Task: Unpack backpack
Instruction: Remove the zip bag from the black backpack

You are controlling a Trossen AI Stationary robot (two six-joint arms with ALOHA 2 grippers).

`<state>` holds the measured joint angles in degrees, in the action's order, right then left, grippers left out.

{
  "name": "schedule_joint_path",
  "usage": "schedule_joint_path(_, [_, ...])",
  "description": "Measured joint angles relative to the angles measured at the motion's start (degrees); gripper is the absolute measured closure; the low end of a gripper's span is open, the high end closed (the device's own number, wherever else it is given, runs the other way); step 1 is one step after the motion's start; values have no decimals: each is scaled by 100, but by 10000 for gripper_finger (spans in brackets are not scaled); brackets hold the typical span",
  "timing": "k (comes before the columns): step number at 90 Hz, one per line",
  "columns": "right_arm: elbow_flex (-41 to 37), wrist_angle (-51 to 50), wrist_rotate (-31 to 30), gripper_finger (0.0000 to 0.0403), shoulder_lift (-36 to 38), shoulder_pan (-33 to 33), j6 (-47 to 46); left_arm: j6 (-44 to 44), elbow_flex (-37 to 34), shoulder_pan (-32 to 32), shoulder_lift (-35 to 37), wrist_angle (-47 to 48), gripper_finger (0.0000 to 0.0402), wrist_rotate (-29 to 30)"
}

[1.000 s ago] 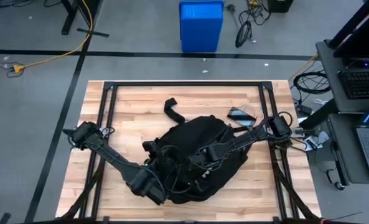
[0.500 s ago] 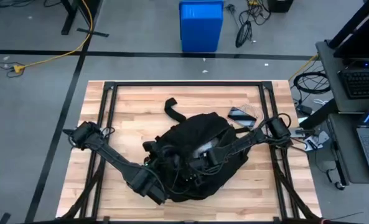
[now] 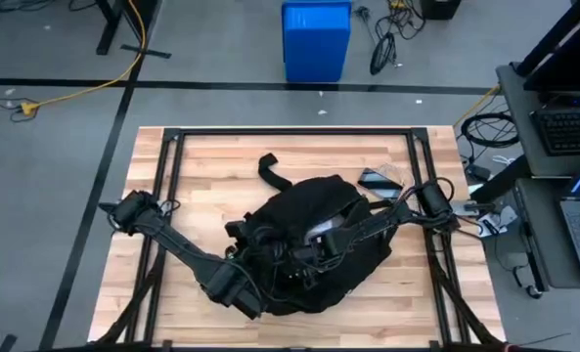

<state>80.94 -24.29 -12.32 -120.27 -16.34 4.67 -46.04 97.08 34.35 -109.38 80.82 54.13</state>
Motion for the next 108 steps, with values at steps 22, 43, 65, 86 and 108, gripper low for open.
schedule_joint_path(22, [20,83,602,275,-334,131,372,33,0,6,0,-45,394,-4])
schedule_joint_path(43, [48,155,684,394,-261,129,662,35,0,10,4,-62,394,-4])
schedule_joint_path(65, [87,34,390,403,103,-34,738,43,0,17,7,-66,394,2])
schedule_joint_path(86, [97,12,-237,402,491,-307,865,142,0,19,13,-81,394,31])
schedule_joint_path(108, [108,-209,-579,402,521,-319,763,144,0,17,13,-94,394,23])
